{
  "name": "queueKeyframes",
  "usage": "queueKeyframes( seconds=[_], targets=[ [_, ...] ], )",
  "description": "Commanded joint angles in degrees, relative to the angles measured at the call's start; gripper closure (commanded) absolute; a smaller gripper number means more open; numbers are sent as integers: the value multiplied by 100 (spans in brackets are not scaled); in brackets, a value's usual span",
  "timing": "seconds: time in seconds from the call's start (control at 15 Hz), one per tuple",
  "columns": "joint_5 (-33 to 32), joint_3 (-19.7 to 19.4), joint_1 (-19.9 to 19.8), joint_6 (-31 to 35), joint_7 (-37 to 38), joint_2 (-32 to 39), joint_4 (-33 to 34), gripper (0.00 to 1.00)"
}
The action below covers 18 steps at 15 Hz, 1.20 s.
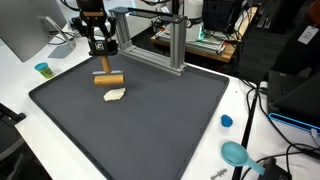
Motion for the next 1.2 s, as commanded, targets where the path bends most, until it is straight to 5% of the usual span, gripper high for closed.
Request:
queueKeyframes(
  seconds=[0.0, 0.07, 0.13, 0.2, 1.13],
  targets=[
    [932, 249, -272, -828, -1052, 246, 282, 78],
    [526, 113, -102, -331, -629, 123, 39, 53],
    [664, 133, -128, -542, -773, 189, 80, 53],
    [719, 146, -143, -619, -833, 235, 109, 78],
    [171, 41, -52, 474, 718, 786, 290, 78]
  ],
)
